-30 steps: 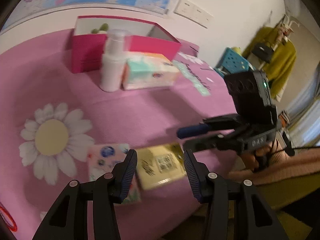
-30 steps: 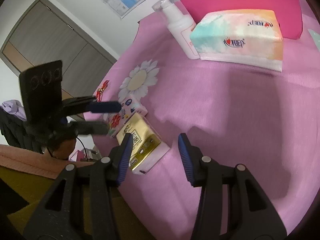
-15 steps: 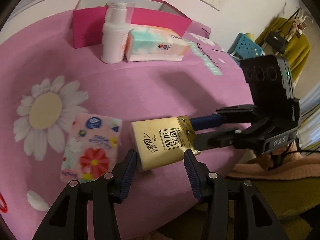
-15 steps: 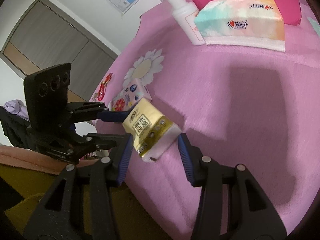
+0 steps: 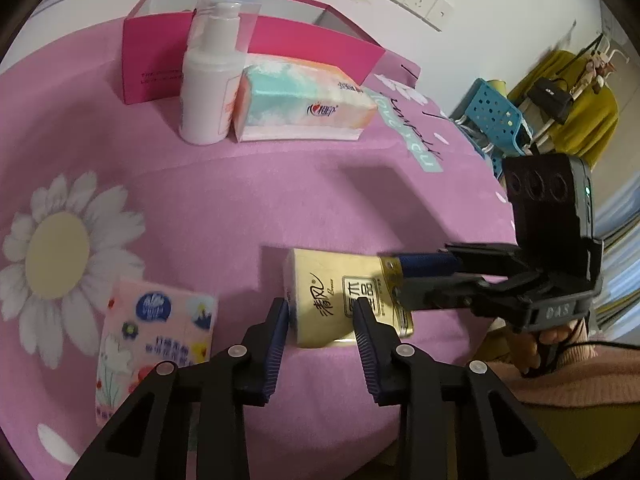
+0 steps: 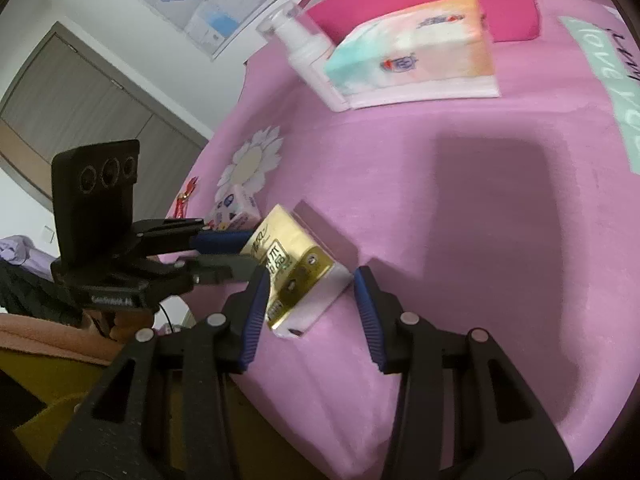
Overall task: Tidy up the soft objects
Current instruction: 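Grasp the gold pocket tissue pack with the right tool, then carry the gold tissue pack with the right tool toward the pink box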
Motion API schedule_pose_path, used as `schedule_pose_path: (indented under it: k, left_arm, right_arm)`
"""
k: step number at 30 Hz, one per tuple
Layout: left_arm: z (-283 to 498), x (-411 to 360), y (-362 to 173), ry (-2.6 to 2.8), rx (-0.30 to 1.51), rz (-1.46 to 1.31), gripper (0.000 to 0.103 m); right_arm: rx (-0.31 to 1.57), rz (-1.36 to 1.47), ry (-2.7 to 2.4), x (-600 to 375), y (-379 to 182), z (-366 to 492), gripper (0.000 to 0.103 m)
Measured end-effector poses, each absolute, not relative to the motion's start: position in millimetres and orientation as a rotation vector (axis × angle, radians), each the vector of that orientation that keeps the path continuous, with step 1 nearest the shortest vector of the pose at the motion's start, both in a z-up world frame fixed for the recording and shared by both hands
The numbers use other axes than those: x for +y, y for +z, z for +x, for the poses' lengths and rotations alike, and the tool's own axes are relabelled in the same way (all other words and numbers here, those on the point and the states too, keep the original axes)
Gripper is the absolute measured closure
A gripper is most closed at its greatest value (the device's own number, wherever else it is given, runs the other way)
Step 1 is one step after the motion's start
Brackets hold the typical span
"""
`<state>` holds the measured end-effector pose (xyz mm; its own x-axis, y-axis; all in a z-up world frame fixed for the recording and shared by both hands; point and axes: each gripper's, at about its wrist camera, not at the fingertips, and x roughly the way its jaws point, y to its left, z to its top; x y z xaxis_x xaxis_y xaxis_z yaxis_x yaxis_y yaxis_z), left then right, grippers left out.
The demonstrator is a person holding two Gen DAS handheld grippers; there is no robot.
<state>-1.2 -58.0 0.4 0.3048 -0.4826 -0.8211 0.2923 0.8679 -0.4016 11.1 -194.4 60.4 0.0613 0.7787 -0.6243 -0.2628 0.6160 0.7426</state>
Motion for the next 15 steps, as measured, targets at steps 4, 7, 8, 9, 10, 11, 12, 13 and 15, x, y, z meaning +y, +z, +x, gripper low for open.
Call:
schedule_pose_path:
  k: [4,7,8,9,10,11,12,13,15]
  left_arm:
    - [6.7,-62.4,-1.1,-0.532,1.154,-0.192,0.070]
    - [10.1,-66.5,-0.5,-0.541,1.153,-0.175,0.070]
    - [10.5,-67.3,-0.3,-0.543,1.155,-0.174,0.070]
    - [11.4,-68.2,-0.1,-0.545,1.155,-0.171,0.070]
    - [12.1,-68.9,0.4,-0.544,1.156,-0.168,0.070]
    - [13.1,-69.6,0.6,-0.544,1.156,-0.168,0.070]
    - [14.7,-69.4,1.0,-0.547,1.158,-0.171,0.070]
    - [16.9,-70.2,1.1,-0.547,1.159,-0.173,0.070]
    - [19.6,-71.7,2.6,-0.543,1.152,-0.169,0.070]
  right_arm:
    - [1.279,0.524,0.817,-202.3,59.1,5.2,0.056]
    - [1.270,0.510,0.795,-200.8,61.0,0.5,0.057]
    - [1.270,0.503,0.786,-200.5,60.7,0.4,0.058]
    - [1.274,0.490,0.775,-198.1,60.0,0.6,0.065]
    - [1.272,0.486,0.766,-198.7,59.8,2.0,0.069]
    - [1.266,0.496,0.762,-199.9,59.0,3.1,0.070]
    - [1.262,0.502,0.759,-201.3,59.0,4.7,0.074]
    - [1.258,0.498,0.754,-201.7,59.7,6.4,0.074]
    - [1.246,0.491,0.745,-201.2,61.4,10.4,0.075]
